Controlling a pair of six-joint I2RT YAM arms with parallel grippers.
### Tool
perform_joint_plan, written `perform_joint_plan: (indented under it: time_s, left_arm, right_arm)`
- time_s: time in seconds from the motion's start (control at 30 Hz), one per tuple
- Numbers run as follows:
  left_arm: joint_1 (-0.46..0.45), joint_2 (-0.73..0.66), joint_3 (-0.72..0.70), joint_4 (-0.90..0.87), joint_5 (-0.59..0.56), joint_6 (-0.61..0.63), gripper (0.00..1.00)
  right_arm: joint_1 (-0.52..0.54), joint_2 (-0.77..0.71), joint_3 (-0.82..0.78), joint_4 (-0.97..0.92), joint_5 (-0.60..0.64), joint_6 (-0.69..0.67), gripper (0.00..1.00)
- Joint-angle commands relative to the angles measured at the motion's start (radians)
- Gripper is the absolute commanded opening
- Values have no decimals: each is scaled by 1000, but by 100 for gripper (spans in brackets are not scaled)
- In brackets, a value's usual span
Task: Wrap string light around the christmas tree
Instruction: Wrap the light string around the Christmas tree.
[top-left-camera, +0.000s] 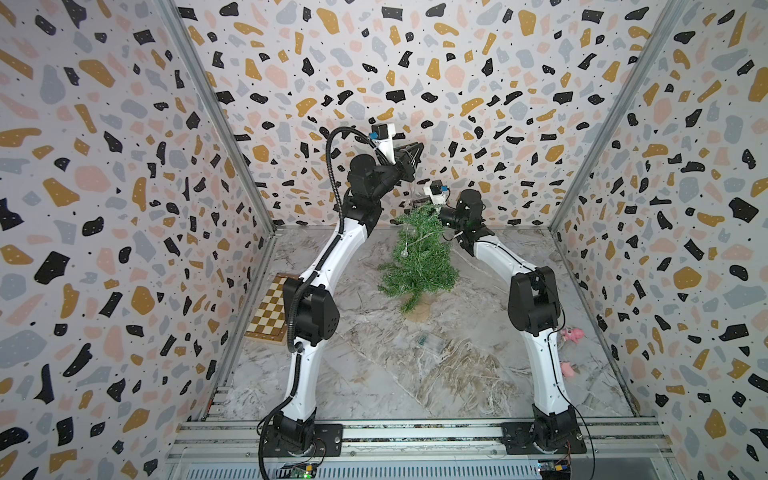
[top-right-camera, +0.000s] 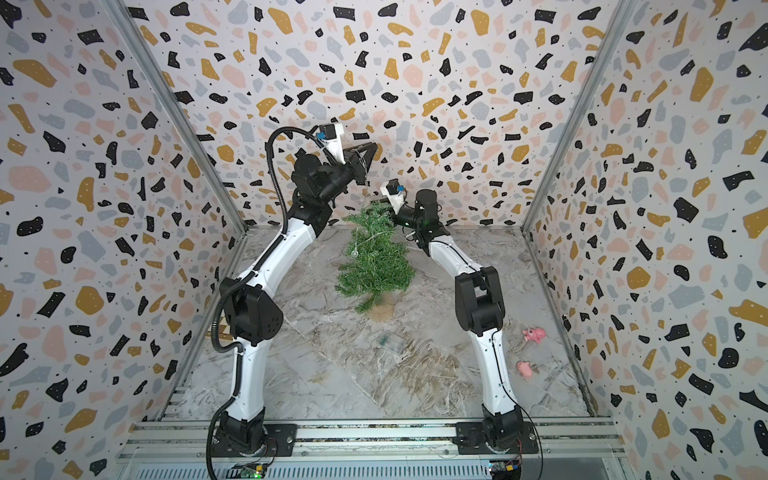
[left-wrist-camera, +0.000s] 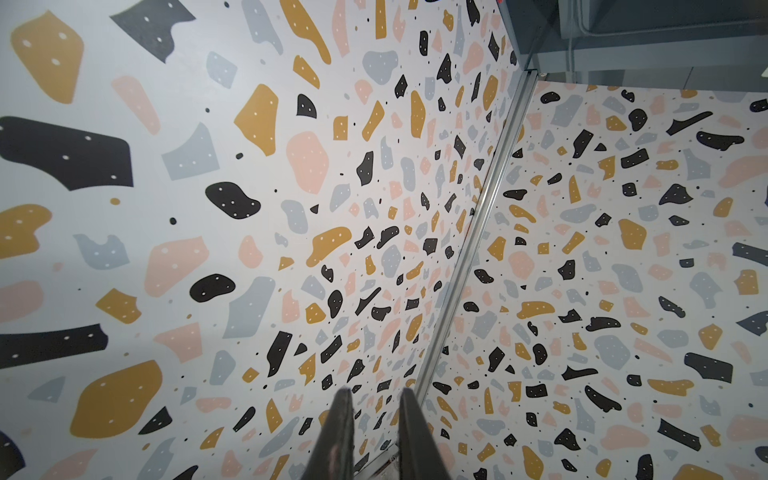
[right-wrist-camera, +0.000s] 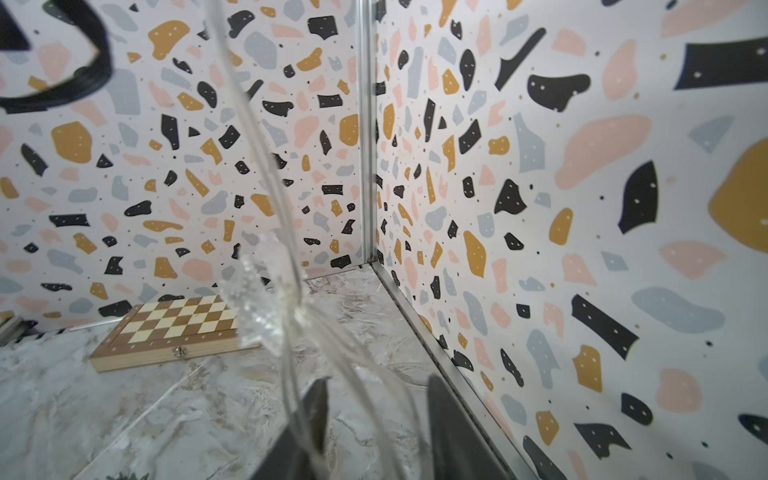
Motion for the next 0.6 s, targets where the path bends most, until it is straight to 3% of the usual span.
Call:
perform_joint_plan:
  time_s: [0.0,0.23,0.37,0.57]
  left_arm:
    - [4,-63,-4,33,31,16,0]
    - [47,-132,-97,3,6,37,0]
    - [59,-156,-170,-10,-12,58,0]
    - [82,-248,-397,161,-38,-11,0]
  right_arm:
    - [-30,-54,-2,48,80,36,20]
    - [-99,-160,-91,89,196,56,2]
    - [-120,-207,-123,77,212,44,1]
    - [-134,-302,-226,72,285,30,2]
